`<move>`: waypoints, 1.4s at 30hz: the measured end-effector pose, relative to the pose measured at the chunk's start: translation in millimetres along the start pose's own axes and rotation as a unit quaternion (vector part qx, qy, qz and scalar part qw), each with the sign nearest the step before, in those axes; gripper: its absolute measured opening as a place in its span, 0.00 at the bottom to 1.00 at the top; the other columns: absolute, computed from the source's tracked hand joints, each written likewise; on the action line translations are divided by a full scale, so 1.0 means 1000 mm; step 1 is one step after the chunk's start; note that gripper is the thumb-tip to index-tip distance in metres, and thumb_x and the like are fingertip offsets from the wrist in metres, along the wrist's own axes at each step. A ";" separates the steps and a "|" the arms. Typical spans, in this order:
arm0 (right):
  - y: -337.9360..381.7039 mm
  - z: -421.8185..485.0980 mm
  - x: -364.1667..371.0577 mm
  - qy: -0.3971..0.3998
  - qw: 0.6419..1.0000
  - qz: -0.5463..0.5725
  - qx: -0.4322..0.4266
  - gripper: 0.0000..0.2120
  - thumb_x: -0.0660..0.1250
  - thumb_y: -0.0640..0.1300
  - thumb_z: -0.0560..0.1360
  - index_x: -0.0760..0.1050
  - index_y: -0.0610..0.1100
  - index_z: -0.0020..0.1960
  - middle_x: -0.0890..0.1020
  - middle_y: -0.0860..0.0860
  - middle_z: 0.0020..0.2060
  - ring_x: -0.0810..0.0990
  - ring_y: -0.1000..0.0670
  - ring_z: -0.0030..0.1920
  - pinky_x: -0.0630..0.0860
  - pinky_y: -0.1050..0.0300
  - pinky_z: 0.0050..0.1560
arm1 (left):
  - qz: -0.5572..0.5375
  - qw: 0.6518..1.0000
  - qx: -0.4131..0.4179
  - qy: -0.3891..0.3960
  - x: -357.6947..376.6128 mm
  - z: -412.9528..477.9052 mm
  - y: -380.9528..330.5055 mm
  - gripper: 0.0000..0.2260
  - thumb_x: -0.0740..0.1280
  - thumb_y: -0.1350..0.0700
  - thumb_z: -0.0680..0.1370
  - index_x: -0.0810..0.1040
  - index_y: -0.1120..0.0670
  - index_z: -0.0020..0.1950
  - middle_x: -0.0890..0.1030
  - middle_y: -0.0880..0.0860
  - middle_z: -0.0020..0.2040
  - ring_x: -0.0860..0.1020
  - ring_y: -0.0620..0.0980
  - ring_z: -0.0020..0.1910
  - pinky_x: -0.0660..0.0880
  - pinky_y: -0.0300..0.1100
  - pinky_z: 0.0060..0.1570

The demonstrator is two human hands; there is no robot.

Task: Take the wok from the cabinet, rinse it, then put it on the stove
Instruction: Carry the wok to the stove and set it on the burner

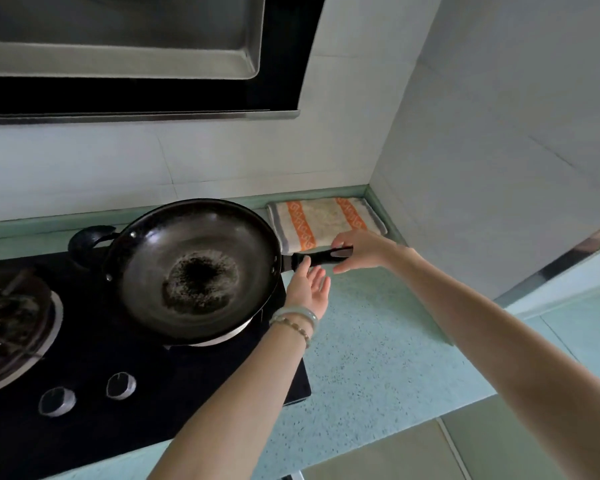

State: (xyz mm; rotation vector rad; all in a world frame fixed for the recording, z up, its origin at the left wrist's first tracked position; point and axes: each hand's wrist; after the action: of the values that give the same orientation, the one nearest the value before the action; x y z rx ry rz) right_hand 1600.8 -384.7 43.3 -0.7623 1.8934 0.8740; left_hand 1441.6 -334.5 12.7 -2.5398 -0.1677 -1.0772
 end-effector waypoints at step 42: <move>0.113 -0.158 0.126 -0.159 0.957 0.151 0.187 0.16 0.68 0.60 0.64 0.77 0.47 0.35 0.77 0.55 0.25 0.74 0.53 0.27 0.67 0.63 0.27 | 0.197 0.980 -0.003 0.002 -0.114 -0.077 -0.006 0.08 0.70 0.57 0.76 0.79 0.61 0.51 0.82 0.61 0.51 0.81 0.53 0.49 0.77 0.42 0.40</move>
State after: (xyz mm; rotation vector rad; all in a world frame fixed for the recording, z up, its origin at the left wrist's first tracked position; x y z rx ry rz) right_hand 1387.0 -469.1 16.7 -0.0939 1.8284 0.7359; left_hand 1309.1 -355.0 -17.7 -2.4325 0.3281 -0.9228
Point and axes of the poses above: each hand's wrist, its own z-axis towards the middle knuckle, its own x-axis out of the palm, y = z × x
